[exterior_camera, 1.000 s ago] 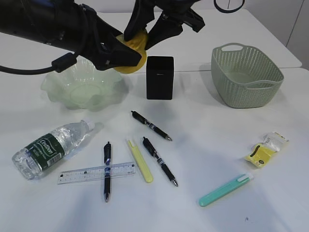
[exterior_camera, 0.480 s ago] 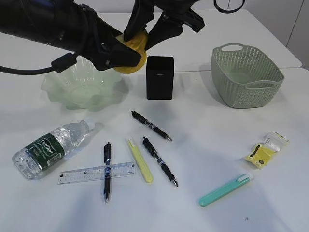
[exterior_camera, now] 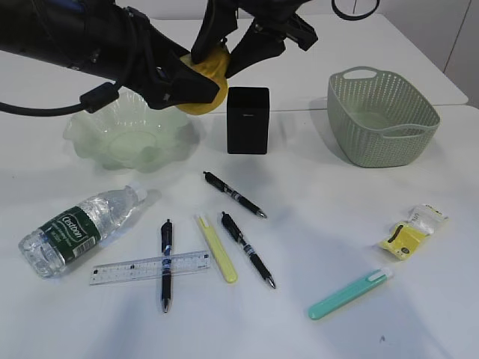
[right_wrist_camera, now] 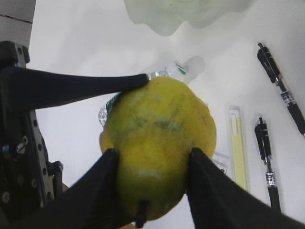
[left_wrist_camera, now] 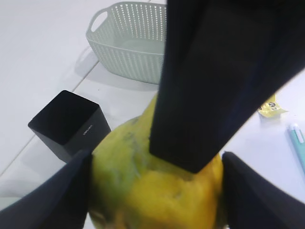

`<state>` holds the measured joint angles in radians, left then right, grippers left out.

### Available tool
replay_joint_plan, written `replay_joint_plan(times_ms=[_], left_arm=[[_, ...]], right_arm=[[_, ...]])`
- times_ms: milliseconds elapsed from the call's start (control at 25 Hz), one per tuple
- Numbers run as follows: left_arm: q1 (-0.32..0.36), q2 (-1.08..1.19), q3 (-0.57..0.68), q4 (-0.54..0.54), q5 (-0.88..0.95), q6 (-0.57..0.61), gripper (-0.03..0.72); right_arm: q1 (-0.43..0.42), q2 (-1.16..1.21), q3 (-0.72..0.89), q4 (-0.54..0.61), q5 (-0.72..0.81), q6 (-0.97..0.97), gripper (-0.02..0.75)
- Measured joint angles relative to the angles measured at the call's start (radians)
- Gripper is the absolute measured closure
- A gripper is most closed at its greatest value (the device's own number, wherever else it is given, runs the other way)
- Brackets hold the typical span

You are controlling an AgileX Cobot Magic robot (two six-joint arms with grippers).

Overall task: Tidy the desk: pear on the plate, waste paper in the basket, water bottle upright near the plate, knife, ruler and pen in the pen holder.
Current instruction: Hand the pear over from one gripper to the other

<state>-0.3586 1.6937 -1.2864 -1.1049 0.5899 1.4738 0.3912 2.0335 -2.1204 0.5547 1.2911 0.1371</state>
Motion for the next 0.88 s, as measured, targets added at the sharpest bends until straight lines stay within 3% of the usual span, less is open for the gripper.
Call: replay_joint_plan(times_ms=[760,880], left_arm=[[0.004,0.000,-0.001,0.032,0.018,0.000,0.162],[0.004,0.000,-0.001,0.037,0.020,0.000,0.162]], right_arm=[[0.000,0.000,0.000,0.010,0.002,0.000,0.316],[0.000,0.000,0.000,0.016,0.000,0.000,0.278]])
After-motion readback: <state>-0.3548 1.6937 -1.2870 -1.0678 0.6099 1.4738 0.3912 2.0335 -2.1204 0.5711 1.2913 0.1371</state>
